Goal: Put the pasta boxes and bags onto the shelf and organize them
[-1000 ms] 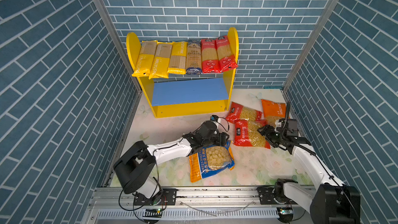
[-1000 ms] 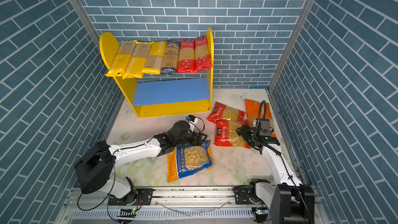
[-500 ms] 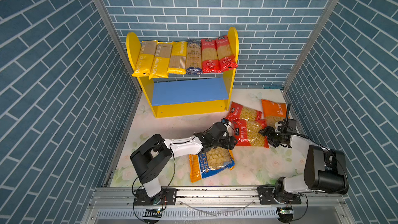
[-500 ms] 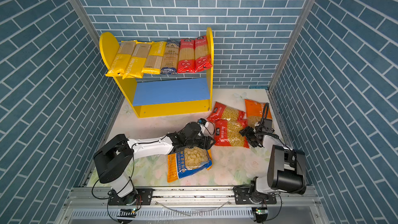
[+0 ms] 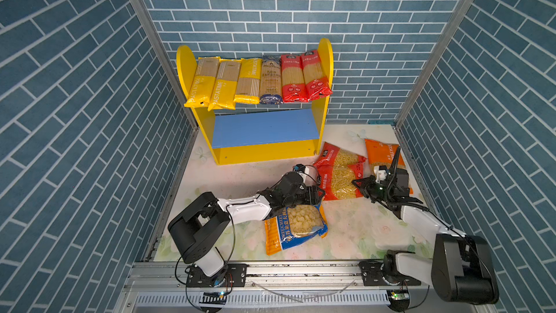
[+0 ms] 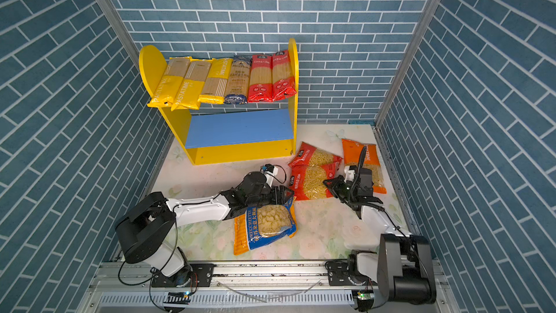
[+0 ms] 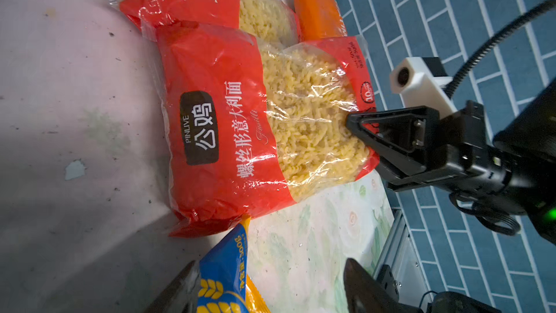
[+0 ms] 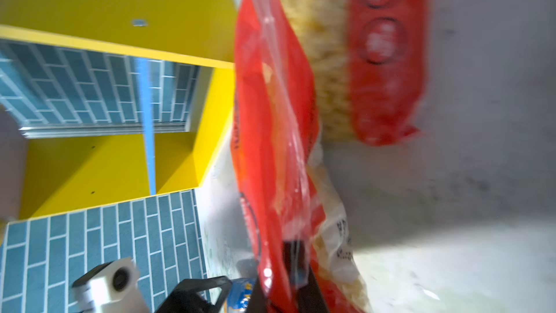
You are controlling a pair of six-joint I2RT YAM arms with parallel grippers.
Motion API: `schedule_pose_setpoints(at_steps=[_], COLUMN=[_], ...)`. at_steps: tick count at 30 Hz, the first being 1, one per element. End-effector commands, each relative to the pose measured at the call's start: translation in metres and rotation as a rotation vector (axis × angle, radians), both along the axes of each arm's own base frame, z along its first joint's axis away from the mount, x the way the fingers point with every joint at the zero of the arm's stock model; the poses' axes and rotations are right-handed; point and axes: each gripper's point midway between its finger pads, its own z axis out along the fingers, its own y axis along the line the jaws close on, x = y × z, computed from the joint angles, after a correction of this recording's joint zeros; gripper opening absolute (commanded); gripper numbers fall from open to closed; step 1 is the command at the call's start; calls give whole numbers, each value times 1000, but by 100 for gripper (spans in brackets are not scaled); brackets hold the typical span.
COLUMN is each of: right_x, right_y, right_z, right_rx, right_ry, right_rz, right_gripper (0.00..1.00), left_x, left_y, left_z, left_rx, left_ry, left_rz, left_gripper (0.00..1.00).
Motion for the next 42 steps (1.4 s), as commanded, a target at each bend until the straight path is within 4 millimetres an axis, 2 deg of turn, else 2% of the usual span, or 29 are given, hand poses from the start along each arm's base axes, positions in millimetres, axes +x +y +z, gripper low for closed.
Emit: schedule_pose_setpoints(at_steps=[1, 8, 9, 14, 16, 19, 23, 25, 32, 35, 38, 40, 42], right_x=[21, 26, 26, 20, 17, 13, 14, 15, 10, 1, -8, -11, -16], right_y=[10, 22, 26, 46, 60, 86, 128, 141, 200, 223, 218, 202, 187], right_z=[72, 158, 167, 209, 223, 244, 260, 266, 263, 250, 218, 184, 153], right_rx=[75, 220, 237, 339, 360, 426, 514, 580, 695, 733, 651, 554, 475], right_ry=[-161, -289, -302, -380, -414, -487, -556, -596, -600, -546, -493, -431, -380], right_rz=[-89, -192, -192, -225, -220, -213, -196, -233, -299, -281, -311, -358, -395], right_gripper=[0, 0, 0, 0, 0, 0, 0, 0, 0, 0, 0, 0, 2], left_x=[6, 3, 3, 7, 8, 7, 5, 4, 8, 16, 22, 22, 18], left_y=[14, 26, 29, 68, 83, 94, 96, 99, 115, 130, 141, 145, 148], left_z=[21, 75, 77, 90, 94, 95, 99, 98, 92, 89, 89, 83, 69], left_rx=[-42, -191, -216, -317, -350, -415, -544, -593, -647, -650, -667, -645, -574], left_ry=[-24, -102, -103, -154, -174, -162, -112, -85, -75, -103, -103, -91, -73], left_rz=[78, 122, 138, 321, 381, 432, 460, 475, 561, 638, 653, 648, 641], left_gripper=[76, 78, 79, 89, 93, 99, 100, 100, 100, 100, 100, 100, 100])
